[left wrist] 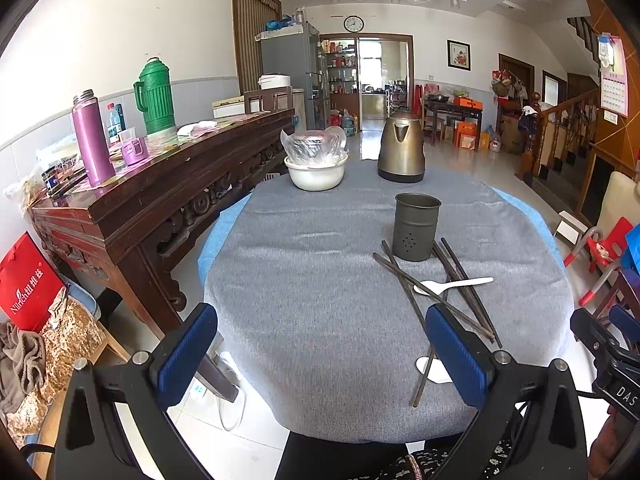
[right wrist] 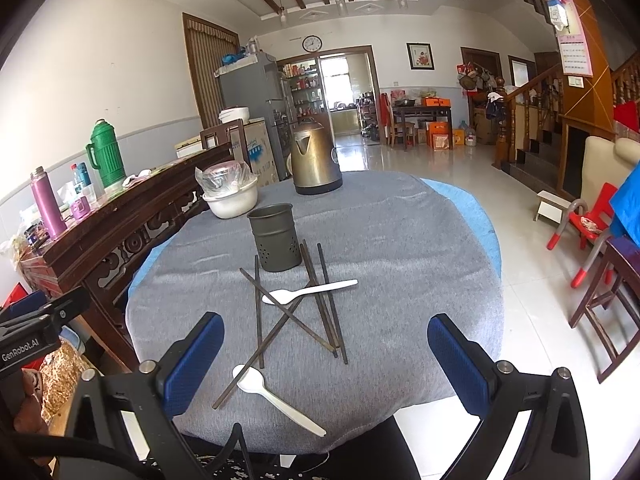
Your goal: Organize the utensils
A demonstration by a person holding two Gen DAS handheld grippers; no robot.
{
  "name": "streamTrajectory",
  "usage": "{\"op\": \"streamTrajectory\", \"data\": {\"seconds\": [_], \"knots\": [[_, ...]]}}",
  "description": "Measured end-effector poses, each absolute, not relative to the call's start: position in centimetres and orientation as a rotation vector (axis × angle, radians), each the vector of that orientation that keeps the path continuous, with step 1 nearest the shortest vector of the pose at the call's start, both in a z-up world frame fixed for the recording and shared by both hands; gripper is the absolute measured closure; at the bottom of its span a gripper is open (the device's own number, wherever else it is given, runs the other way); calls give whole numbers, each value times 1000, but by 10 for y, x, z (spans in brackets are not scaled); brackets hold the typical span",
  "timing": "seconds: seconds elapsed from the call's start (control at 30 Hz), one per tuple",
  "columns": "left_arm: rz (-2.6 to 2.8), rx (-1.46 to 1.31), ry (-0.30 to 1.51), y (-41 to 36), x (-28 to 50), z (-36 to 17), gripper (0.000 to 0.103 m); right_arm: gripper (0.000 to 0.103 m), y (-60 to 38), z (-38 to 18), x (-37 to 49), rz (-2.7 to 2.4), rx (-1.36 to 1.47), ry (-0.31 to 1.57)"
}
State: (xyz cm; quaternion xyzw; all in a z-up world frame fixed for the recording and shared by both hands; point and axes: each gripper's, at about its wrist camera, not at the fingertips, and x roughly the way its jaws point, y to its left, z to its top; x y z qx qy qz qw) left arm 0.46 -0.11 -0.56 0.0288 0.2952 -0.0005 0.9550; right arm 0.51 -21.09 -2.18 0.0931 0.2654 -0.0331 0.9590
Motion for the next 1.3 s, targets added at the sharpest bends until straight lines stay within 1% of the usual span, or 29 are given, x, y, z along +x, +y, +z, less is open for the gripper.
{"op": "streamTrajectory", "data": {"seconds": [0.13, 0.57, 1.0, 1.3], "knots": [[4, 63, 605, 0, 4, -5, 0, 0, -211, -23, 4, -66, 172, 498], [-5, 42, 599, 0, 3, -8, 0, 0, -208, -27, 6, -69, 141, 491], [-2, 62, 579, 1, 6, -13, 0, 0, -207, -31, 9, -66, 146, 543], [-33, 4, 661, 6, 23, -26, 0, 1, -217, -43, 23, -47, 199, 600]]}}
